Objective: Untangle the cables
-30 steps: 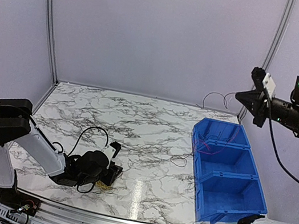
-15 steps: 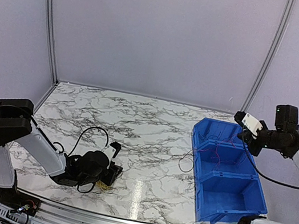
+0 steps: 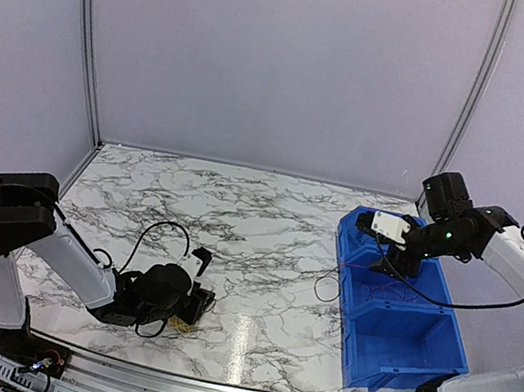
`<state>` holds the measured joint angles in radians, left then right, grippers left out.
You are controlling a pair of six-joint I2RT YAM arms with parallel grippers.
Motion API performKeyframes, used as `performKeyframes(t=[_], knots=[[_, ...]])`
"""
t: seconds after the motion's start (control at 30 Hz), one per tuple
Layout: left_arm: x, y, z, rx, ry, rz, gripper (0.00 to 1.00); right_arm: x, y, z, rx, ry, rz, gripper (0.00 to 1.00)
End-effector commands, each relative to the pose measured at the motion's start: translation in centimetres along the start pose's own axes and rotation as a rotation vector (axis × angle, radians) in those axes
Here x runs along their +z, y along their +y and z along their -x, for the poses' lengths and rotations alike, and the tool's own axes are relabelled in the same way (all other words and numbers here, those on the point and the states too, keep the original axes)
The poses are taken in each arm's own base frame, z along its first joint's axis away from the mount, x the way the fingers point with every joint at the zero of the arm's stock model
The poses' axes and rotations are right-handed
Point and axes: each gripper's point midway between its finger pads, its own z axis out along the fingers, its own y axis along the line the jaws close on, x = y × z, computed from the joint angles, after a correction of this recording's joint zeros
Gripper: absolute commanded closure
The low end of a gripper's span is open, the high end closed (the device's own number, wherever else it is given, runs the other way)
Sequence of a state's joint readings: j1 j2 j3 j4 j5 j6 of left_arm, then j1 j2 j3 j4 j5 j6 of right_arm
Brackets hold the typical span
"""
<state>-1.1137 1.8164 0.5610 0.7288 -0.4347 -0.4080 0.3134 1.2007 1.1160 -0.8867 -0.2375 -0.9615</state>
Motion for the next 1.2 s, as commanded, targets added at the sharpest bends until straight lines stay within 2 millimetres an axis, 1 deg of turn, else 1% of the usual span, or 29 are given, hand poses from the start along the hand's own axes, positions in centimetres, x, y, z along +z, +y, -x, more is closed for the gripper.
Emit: performKeyframes(t=[0.0, 0.13, 0.23, 0.3, 0.37, 0.43, 0.53, 0.63, 0.83, 1.03, 1.1, 1.17], knots=[[-0.4, 0.9, -0.1, -0.026, 0.014, 0.031, 0.53, 3.1, 1.1, 1.3, -0.020, 0.063, 0.036, 0.36], [-1.9, 0.4, 1.7, -0.078, -0.028, -0.008, 0.47, 6.5, 3.2, 2.4, -0.046, 0.119, 0.112, 0.38], [-3.4, 0.3, 3.5, -0.110, -0.076, -0.036, 0.44, 8.9, 4.3, 2.1, -0.055, 0.183, 0.151, 0.37], [-4.4, 0.5, 4.5, -0.121, -0.107, -0.043, 0.43, 10.2, 4.4, 1.7, -0.056, 0.229, 0.151, 0.37], [-5.3, 0.9, 5.2, -0.132, -0.136, -0.043, 0.43, 11.1, 4.3, 1.5, -0.049, 0.255, 0.150, 0.37], [-6.3, 1.5, 5.8, -0.145, -0.166, -0.039, 0.43, 11.6, 3.5, 1.0, -0.050, 0.297, 0.121, 0.37], [-7.3, 2.2, 6.2, -0.150, -0.191, -0.027, 0.42, 12.5, 3.1, 0.4, -0.054, 0.335, 0.111, 0.37], [-7.8, 2.7, 6.2, -0.159, -0.197, -0.016, 0.41, 13.4, 3.1, 0.1, -0.064, 0.354, 0.114, 0.37], [-8.1, 2.7, 6.2, -0.179, -0.198, -0.029, 0.41, 15.5, 2.7, 0.0, -0.070, 0.366, 0.115, 0.38], [-8.3, 2.9, 5.9, -0.183, -0.194, -0.030, 0.41, 17.6, 1.3, 0.1, -0.072, 0.403, 0.080, 0.43], [-8.3, 3.0, 5.7, -0.186, -0.193, -0.026, 0.41, 18.1, 1.0, -0.2, -0.075, 0.422, 0.068, 0.45], [-8.4, 3.1, 5.6, -0.191, -0.193, -0.025, 0.41, 18.8, 1.1, -0.9, -0.082, 0.450, 0.075, 0.48]])
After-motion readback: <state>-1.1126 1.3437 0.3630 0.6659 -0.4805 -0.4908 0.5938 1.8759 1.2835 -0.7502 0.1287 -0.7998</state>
